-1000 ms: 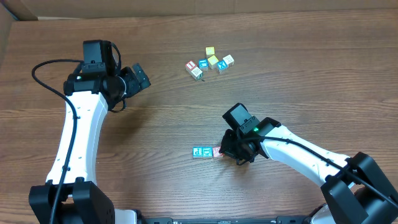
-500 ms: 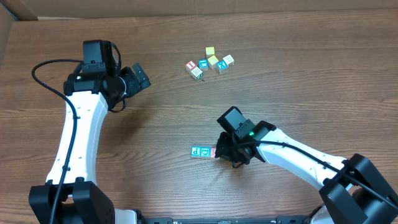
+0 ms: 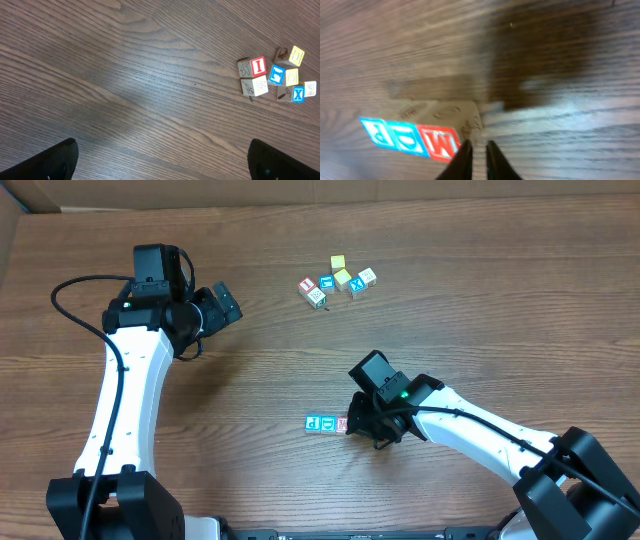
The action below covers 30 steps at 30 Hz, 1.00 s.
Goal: Flip 3 blocks
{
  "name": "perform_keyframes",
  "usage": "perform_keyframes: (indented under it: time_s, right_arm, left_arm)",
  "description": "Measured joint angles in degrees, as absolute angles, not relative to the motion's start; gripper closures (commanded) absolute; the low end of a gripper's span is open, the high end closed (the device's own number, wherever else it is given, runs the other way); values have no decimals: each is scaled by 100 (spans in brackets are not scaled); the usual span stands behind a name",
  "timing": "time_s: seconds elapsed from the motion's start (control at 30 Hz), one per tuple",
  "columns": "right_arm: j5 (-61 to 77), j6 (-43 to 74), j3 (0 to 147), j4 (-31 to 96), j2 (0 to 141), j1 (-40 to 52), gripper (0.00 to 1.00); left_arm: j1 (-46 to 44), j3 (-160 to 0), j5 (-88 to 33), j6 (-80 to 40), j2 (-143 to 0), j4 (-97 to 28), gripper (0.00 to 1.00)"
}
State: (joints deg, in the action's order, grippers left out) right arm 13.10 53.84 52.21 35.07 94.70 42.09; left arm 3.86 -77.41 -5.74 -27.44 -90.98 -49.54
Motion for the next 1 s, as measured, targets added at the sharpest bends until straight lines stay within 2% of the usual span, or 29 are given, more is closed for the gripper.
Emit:
perform_keyframes:
  time_s: [0.17,0.33,0.43,0.47,0.67,1.0]
  right_arm:
    - [1297,4810,5651,4329,9478,4049,72]
    - [1219,4029,6611,5087,9478,3459,50]
    - [1164,3640,6921,5266,9478,2967,24]
    - [1155,3522,6954,5295,9478,2786,0]
    - [1094,3238,6965,5500,9478,1944,0]
    - [1096,3148,6965,5465,9478,1721,0]
  left_arm:
    - [386,-7741,-574,-2744,-9098,-4954,0]
    - [386,-7741,-574,-2744,-9098,-4952,0]
    - [386,-7741,-574,-2744,-9098,-4954,0]
    - [386,-7741,-574,-2744,-9098,-4954,0]
    - [386,-7741,-574,-2744,-9098,-4954,0]
    - [386,-7741,-574,-2744,-9098,-4954,0]
